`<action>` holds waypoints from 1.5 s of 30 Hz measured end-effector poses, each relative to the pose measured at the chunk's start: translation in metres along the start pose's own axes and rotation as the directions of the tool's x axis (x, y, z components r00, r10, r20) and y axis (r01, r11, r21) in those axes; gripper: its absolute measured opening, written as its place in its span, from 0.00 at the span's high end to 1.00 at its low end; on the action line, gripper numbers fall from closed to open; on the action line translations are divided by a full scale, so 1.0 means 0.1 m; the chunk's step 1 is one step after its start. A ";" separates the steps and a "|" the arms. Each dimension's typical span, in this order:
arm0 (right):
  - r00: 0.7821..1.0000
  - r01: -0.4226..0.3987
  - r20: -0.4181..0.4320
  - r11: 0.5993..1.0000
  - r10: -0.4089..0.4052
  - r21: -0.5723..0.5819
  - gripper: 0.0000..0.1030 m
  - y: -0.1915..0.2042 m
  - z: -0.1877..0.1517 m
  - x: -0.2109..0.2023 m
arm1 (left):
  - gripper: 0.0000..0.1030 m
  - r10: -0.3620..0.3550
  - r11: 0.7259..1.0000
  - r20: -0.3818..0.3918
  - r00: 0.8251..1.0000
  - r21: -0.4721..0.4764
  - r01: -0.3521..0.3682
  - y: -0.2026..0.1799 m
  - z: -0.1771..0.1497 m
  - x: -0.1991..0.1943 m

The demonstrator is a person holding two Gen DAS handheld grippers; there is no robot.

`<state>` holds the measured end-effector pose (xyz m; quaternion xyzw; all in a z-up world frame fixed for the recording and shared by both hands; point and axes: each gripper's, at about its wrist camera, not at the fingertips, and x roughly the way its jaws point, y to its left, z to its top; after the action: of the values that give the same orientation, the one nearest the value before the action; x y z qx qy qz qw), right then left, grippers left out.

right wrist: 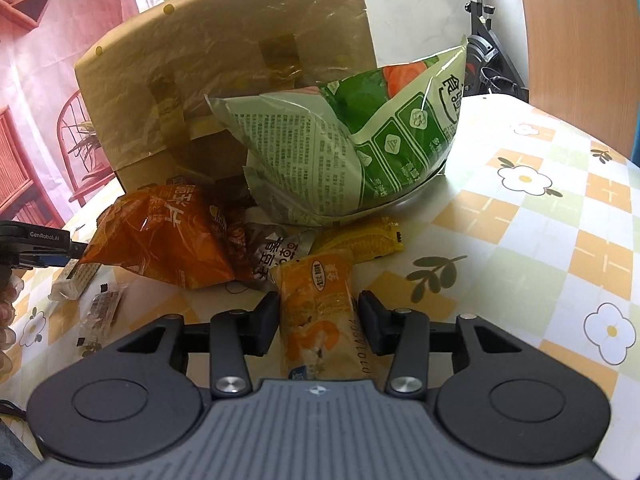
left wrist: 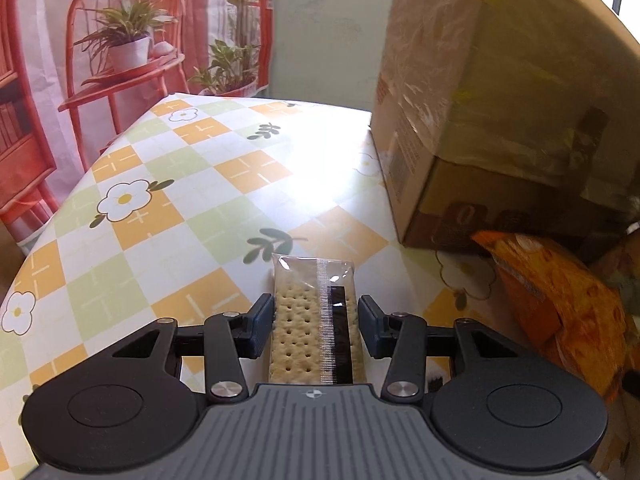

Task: Organize snacks
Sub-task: 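Grasp the cracker pack with the left tool while the right tool grasps the orange stick snack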

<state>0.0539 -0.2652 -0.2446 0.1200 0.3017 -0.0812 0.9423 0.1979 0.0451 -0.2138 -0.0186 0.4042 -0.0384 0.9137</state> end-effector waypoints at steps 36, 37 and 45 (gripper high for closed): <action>0.999 0.046 -0.022 0.999 -0.046 0.010 0.46 0.07 -0.03 -0.07 | 0.52 -0.031 0.997 0.005 0.999 0.076 0.031 -0.27 -0.69 -0.47; 0.999 0.044 -0.020 0.999 -0.044 0.006 0.46 0.07 -0.03 -0.07 | 0.52 -0.031 0.997 0.006 1.000 0.076 0.030 -0.27 -0.69 -0.47; 0.999 0.043 -0.028 0.999 -0.043 0.001 0.45 0.07 -0.02 -0.07 | 0.52 -0.025 0.996 0.006 1.000 0.084 0.024 -0.29 -0.70 -0.48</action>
<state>0.0490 -0.2575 -0.2412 0.1153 0.3173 -0.0998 0.9360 0.1125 0.0198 -0.2234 0.0147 0.3986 -0.0665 0.9146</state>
